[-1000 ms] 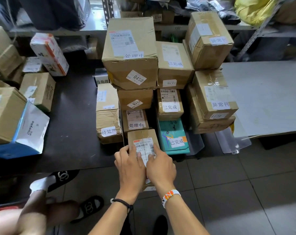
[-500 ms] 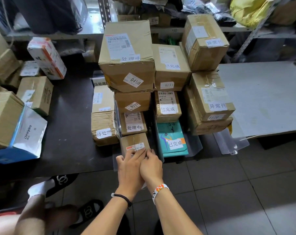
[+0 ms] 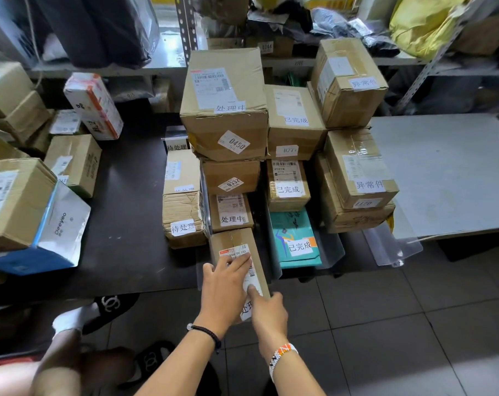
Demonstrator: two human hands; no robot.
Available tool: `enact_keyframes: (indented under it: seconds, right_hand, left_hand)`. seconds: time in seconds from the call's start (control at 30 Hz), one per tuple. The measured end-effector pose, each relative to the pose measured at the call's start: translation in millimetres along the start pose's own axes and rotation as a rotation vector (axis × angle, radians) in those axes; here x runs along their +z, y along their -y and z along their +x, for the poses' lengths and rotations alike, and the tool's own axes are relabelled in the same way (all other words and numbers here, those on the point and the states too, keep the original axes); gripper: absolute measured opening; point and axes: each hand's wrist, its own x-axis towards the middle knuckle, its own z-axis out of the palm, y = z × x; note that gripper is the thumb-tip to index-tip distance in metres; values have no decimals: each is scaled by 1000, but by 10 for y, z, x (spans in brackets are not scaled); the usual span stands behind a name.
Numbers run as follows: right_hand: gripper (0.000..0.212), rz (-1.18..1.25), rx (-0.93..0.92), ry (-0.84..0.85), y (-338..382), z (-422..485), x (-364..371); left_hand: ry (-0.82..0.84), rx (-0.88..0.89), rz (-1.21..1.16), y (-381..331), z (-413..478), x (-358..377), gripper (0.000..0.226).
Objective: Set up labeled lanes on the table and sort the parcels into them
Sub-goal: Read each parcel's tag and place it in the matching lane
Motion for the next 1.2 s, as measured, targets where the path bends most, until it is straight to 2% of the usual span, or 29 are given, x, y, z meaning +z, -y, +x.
enact_keyframes:
  seconds: [0.07,0.17,0.37,0.57,0.87,1.2]
  right_hand:
    - [50,295,168,86,-74,-7,16]
    - [40,480,207,105,-162,-5,94]
    - [37,465,175,13,-128,-22,215]
    - [40,473,196,7,-100,46,243]
    - [27,491,185,53,34,70,227]
    - [20,548,245,141,158,38,138]
  left_hand:
    - [0,7,-29,19,6,-12,59]
    - [-22,34,-77,50,-5,-25,56]
    - [28,22,-142,162,-28,-22,58]
    - [81,88,-61,200,7,-88,56]
    - [134,126,-24,271,76,-160,60]
    - [135,126,-101,331,145,-200,54]
